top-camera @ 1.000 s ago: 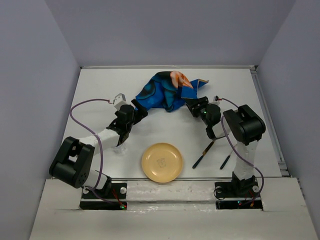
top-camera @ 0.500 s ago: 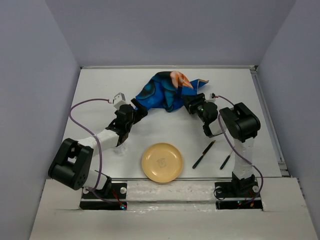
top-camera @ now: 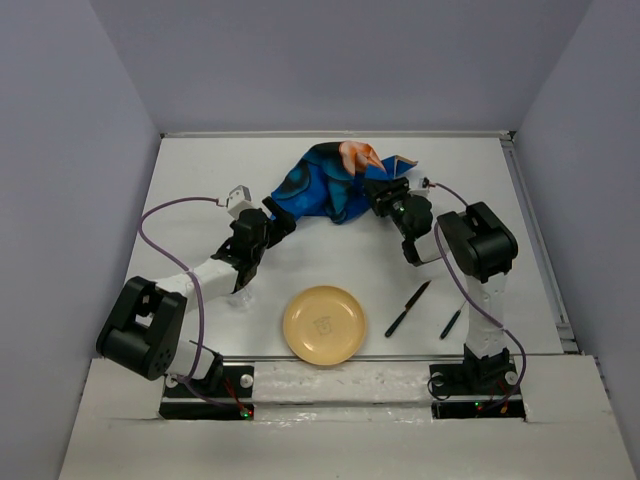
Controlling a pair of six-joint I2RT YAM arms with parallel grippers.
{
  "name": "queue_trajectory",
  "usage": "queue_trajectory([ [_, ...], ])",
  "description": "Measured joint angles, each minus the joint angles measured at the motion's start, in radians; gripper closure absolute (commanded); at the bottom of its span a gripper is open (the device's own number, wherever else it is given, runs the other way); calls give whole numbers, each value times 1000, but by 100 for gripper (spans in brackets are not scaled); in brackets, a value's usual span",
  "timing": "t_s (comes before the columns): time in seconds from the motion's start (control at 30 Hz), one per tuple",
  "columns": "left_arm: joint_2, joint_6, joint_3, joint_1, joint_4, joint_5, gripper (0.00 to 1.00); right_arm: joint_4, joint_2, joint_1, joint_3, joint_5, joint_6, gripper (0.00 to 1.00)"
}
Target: Set the dinner table for one person
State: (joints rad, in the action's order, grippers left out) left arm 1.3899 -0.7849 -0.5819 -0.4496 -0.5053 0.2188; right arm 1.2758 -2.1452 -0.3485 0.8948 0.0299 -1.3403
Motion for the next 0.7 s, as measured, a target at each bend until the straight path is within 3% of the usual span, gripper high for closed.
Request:
queue_trajectory([
  [0.17,0,-3,0,0,0,-2,12,-16,0,0,0,-42,-16,49],
  [0.7,2,-18,1,0,-1,-8,14,-2,-2,8,-20,-158,-125,88],
])
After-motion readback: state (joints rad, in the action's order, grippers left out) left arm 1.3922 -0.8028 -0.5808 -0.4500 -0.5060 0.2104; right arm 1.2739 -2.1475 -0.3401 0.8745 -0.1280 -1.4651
